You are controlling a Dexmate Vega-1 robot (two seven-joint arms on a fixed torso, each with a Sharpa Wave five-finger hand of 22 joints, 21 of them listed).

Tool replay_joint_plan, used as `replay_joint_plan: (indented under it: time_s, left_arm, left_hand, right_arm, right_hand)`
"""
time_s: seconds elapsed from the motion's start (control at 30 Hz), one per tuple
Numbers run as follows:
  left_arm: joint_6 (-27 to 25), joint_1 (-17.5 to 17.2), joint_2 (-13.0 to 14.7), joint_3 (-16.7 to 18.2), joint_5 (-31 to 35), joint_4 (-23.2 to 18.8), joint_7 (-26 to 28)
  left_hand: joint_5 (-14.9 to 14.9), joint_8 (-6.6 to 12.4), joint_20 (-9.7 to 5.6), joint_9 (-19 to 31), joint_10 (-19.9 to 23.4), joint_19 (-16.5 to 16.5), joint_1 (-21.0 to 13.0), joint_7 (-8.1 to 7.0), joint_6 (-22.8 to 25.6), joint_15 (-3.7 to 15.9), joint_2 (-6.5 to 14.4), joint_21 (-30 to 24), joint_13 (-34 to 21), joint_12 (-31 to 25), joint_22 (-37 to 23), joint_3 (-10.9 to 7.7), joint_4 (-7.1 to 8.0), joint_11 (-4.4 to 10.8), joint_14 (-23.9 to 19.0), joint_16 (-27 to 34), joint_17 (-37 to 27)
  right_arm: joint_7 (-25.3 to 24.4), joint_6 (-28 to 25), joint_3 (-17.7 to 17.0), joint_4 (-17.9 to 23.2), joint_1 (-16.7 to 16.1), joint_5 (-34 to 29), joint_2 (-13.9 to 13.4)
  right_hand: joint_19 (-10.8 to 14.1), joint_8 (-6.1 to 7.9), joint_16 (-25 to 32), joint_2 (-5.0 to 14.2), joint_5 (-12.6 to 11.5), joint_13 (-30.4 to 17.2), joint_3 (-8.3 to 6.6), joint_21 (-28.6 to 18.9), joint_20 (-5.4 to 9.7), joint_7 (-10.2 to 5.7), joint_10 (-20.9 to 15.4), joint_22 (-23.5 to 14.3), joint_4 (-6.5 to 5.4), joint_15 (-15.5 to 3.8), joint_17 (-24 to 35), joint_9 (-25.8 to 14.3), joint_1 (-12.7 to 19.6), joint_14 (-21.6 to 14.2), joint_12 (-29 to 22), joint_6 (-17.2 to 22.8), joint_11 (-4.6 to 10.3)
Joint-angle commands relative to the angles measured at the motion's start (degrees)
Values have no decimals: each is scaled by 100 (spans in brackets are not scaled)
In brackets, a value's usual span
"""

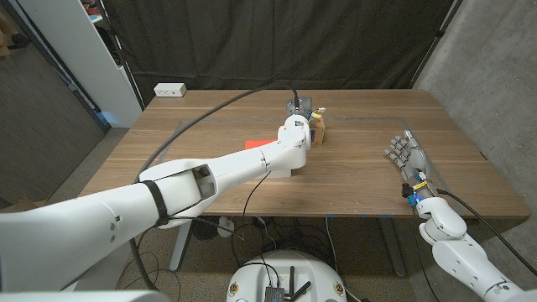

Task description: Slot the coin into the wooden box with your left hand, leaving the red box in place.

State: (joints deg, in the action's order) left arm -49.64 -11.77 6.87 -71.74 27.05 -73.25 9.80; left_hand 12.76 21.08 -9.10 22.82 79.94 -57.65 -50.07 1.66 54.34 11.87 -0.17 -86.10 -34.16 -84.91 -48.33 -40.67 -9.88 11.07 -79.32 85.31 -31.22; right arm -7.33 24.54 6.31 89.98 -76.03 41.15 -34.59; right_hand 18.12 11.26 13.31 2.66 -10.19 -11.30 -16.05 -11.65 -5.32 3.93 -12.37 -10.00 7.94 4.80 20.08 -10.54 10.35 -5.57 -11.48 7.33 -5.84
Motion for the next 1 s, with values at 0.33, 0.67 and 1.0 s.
replay_joint_plan:
  time_s: [0.33,0.67,1.0]
  left_arm:
    - [82,-58,121,45,-15,-121,-58]
    - [128,-115,157,55,16,-214,-57]
    - [81,-184,271,163,51,-515,-19]
  left_hand:
    - [50,-401,-307,-231,23,-131,147,156,-187,14,-136,28,19,-52,138,70,-19,64,-77,48,-27]
    - [63,-639,-307,-404,14,-150,247,149,-378,13,-212,49,58,-25,241,105,-4,76,-67,30,-11]
    - [66,-692,-307,-510,23,-153,337,123,-288,14,-208,51,18,-51,272,107,21,88,-65,15,2]
  right_arm:
    - [-27,21,16,10,-4,-11,37]
    - [-51,37,6,51,-41,-30,31]
    - [-91,57,-20,124,-98,-69,19]
  right_hand:
    - [114,-5,36,40,9,-34,18,-30,-41,-4,-77,-17,12,3,14,-7,11,-64,-37,40,7]
    - [172,0,32,39,9,-34,19,-44,-71,-7,-80,-19,12,5,15,-7,12,-57,-37,56,9]
    - [191,1,33,40,9,-35,19,-42,-63,-2,-93,-20,14,1,17,-7,16,-61,-41,65,-1]
